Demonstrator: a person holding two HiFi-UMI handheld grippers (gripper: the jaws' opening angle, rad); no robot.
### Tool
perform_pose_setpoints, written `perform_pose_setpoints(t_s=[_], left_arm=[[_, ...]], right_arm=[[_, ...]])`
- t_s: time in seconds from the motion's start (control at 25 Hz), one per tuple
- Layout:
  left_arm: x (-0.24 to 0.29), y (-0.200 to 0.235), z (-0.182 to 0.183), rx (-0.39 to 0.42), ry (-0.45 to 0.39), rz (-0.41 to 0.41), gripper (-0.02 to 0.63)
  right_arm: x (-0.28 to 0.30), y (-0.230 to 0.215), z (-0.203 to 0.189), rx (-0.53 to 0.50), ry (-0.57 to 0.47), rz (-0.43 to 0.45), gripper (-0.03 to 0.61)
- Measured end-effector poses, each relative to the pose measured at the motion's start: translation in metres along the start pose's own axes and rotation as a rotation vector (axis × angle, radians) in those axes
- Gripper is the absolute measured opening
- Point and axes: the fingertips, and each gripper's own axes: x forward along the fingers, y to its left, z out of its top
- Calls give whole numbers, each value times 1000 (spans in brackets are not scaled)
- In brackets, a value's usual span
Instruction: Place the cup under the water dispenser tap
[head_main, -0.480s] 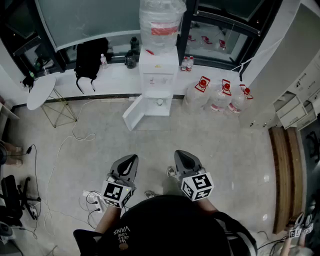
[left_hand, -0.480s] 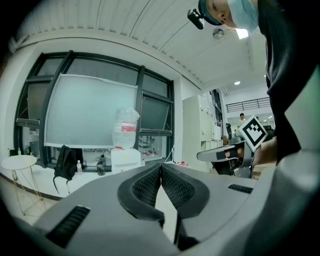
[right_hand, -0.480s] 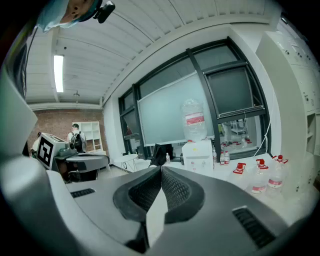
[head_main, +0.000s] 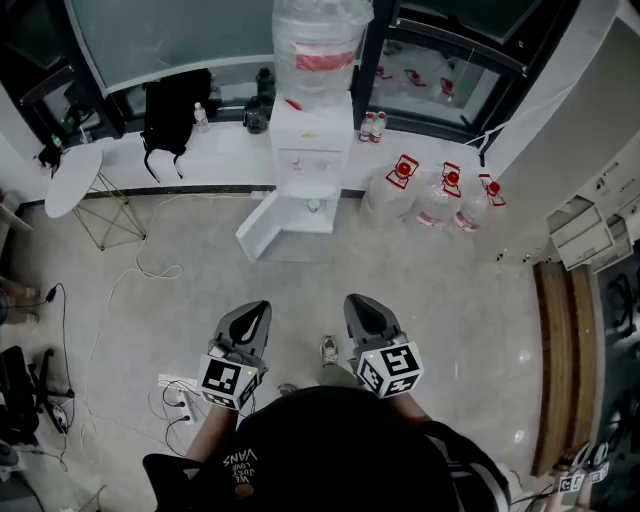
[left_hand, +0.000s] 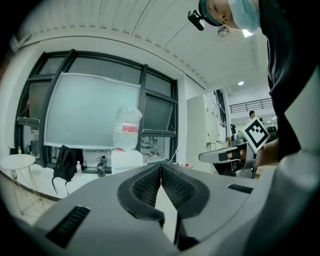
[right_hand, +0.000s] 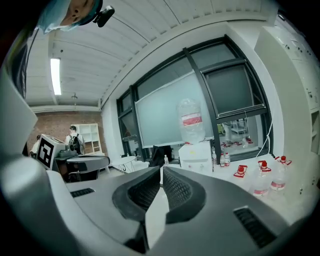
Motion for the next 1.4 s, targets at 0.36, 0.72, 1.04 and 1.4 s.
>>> perform_pose_setpoints(t_s=[0.36,0.72,1.04,1.4], left_arm=[[92,24,-15,-45,31,51,20],[149,55,-10,-81,30,159,20],[170,108,-4,-83,36,116,20],[176,197,15,-37,25,-25,20]], right_arm=[[71,-63,8,-10,61,88,45],[130,-107,27,-47,117,190,45],[187,-106,40,-25,131,143,46],[261,-66,69,9,62,12,46]])
